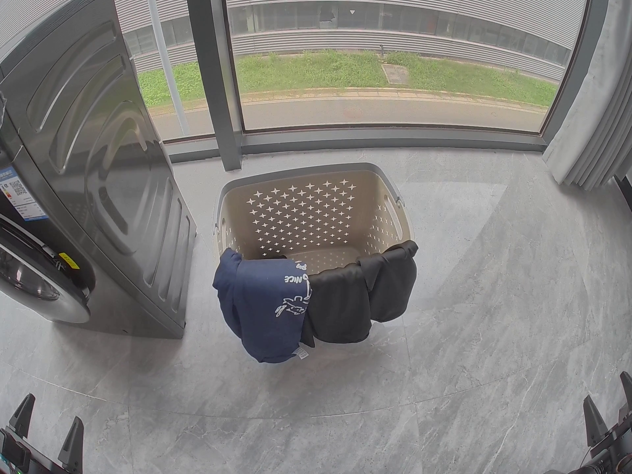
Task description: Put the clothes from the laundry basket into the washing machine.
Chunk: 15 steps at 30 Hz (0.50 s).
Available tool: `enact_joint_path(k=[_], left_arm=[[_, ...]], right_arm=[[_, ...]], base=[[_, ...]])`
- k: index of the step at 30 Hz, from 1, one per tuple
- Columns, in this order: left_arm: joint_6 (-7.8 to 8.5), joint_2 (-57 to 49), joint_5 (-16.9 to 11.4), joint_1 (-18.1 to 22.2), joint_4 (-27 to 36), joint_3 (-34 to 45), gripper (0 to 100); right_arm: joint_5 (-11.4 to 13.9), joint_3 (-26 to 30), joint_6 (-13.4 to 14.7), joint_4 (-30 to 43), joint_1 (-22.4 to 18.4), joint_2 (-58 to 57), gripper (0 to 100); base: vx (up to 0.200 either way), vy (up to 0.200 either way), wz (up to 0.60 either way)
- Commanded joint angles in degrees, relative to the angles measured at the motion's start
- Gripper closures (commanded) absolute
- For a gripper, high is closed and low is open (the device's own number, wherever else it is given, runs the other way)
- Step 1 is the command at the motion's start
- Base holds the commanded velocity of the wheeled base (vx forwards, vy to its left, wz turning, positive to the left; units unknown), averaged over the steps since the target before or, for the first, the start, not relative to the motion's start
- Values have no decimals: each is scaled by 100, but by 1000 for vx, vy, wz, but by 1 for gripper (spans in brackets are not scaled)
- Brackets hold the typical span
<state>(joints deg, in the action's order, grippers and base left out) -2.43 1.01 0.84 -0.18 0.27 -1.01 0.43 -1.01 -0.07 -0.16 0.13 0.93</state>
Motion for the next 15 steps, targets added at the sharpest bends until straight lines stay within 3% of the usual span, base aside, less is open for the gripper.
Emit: enact_joint_path(k=[1,11,15], left_arm=[[-4,-75,-5,1,0,84,0],[-4,-75,4,-8,0,84,0],[-4,-66,4,1,0,84,0]], right_arm=[[1,101,-1,-2,4,-93,0],[1,92,-1,-2,4,-93,0],[1,101,-1,-2,4,-93,0]], base=[[200,0,0],[200,0,0],[0,0,0]])
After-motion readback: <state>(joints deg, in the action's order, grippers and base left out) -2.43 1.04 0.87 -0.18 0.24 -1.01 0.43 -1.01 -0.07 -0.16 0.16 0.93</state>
